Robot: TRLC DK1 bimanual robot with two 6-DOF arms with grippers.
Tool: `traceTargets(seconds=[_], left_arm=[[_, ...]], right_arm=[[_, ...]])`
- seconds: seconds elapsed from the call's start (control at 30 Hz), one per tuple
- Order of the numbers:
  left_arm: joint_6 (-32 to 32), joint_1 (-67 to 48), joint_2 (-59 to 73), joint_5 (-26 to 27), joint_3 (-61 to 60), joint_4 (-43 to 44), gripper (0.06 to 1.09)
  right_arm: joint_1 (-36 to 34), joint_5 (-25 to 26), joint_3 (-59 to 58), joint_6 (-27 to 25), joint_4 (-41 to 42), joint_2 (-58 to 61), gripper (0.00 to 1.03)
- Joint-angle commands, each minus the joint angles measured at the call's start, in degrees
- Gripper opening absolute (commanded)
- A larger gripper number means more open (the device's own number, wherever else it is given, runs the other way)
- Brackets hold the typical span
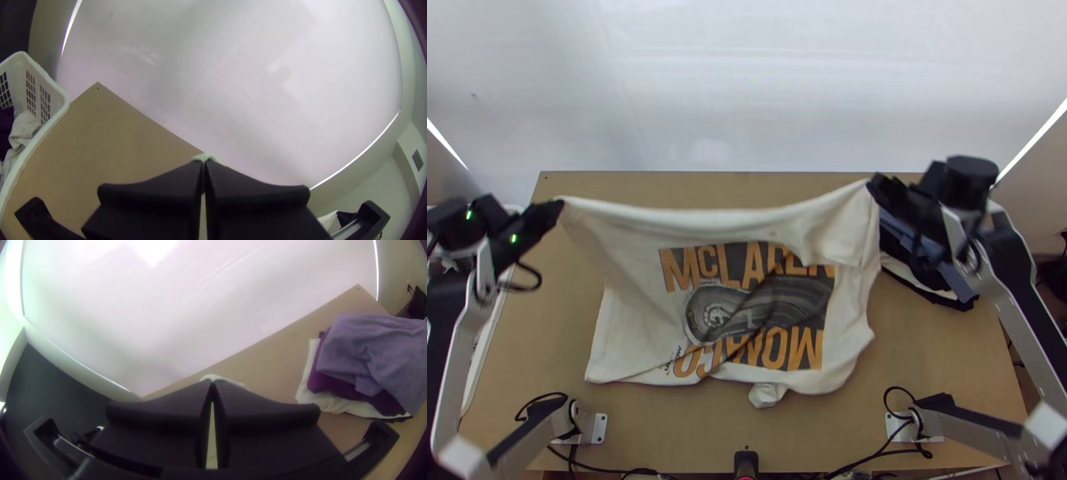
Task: Fold the t-shirt
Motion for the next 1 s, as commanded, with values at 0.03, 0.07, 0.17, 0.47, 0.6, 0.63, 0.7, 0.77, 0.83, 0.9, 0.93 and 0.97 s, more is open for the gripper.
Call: traceTargets(seconds=[0.03,0.07,0.17,0.47,0.6,0.63,0.7,0.77,0.83,0.9,0.93,0.97], left_arm=[[3.9,3.2,20.8,-4.2,10.9,6.4,0.09],[4.1,3.7,22.0,-4.2,12.8,6.4,0.09],[3.3,3.8,21.5,-3.9,19.0,4.8,0.09],[-8.2,2.1,17.4,-6.9,44.1,5.6,0.09],[-10.6,1.9,15.3,-6.9,52.4,2.9,0.09],[-11.2,2.0,14.1,-6.9,53.5,2.2,0.09],[-11.6,2.2,10.7,-6.9,54.2,0.6,0.09],[-12.3,2.6,7.0,-6.9,53.7,-1.2,0.09],[-12.3,3.0,2.7,-6.7,51.5,-2.4,0.09],[-12.4,3.3,-1.2,-6.2,49.3,-3.6,0.09],[-12.4,3.8,-2.9,-6.2,48.5,-4.4,0.09],[-12.3,3.8,-4.4,-6.1,47.5,-5.2,0.09]], right_arm=[[-2.9,-0.1,9.2,-1.9,6.2,14.0,0.03],[-3.0,-0.1,10.9,-1.9,6.2,14.5,0.03],[-3.2,-0.1,16.7,-1.2,6.2,14.7,0.03],[-3.5,2.7,45.2,4.4,6.2,17.6,0.03],[-3.3,2.6,49.4,6.7,3.7,13.3,0.03],[-3.1,2.4,49.3,6.8,2.2,11.1,0.03],[-3.1,1.4,48.3,7.3,-0.5,6.4,0.03],[-3.4,0.6,46.8,7.8,-3.8,1.6,0.03],[-3.5,0.2,44.9,7.8,-6.5,-3.4,0.03],[-3.5,-0.3,44.2,7.8,-10.1,-7.3,0.03],[-3.5,-0.6,44.2,7.8,-12.0,-9.0,0.03],[-3.5,-0.9,44.2,7.8,-13.5,-10.6,0.03]])
